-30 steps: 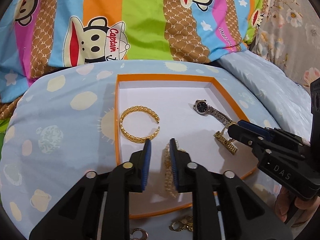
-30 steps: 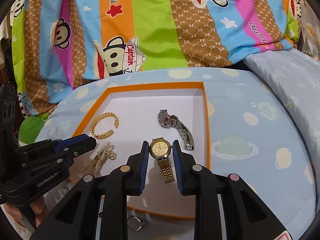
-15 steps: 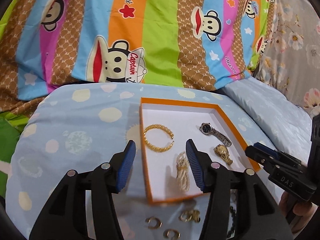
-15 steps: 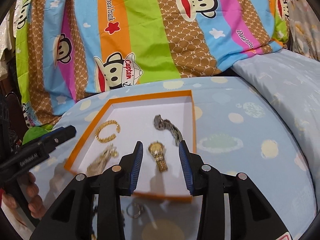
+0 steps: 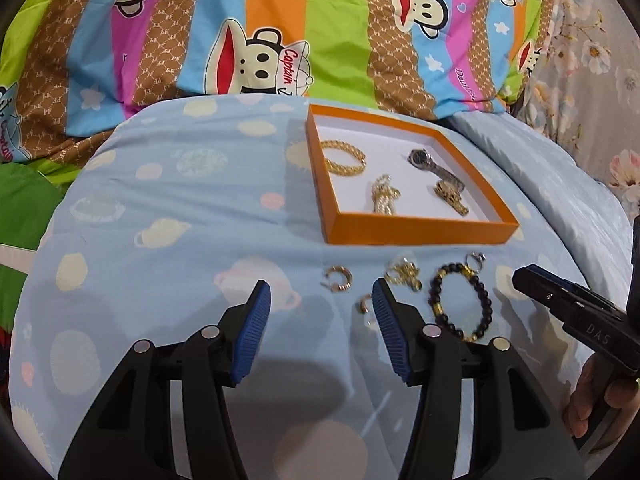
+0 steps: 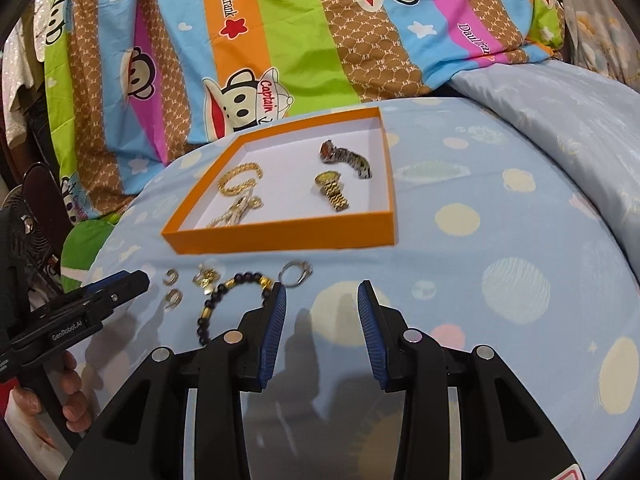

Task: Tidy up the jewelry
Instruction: 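Open both tools to release the items in the box and withdraw, then move the right tool to the black bead bracelet and grasp it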

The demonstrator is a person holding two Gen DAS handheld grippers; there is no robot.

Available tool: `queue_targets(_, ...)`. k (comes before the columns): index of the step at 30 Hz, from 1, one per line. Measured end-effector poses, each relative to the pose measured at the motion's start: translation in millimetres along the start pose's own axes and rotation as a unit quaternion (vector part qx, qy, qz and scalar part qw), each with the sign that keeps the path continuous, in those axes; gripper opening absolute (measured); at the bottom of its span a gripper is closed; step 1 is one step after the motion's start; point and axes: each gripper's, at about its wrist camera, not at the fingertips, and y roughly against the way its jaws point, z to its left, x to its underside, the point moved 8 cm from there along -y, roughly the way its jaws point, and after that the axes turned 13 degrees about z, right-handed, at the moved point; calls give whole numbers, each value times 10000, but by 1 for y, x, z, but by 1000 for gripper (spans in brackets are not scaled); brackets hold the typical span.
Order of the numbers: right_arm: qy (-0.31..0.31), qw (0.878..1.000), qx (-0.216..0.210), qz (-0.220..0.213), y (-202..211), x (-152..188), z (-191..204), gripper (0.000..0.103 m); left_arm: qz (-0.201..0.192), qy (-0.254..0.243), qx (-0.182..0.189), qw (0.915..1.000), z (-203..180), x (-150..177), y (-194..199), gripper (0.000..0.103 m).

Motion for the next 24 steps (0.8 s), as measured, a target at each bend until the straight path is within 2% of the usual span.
queue_targets(7, 105, 9998, -129, 112, -2, 13, 21, 37, 41, -1, -40, 10000, -6, 11, 2, 57)
queue_targets(10, 173, 9997, -112, 165, -6, 14, 30, 37, 7, 46, -79, 10000, -4, 10, 2, 62)
queue_targets(24, 66, 9990, 120, 415, -29, 3, 37, 35, 60, 193, 35, 9998, 1, 8, -1, 62)
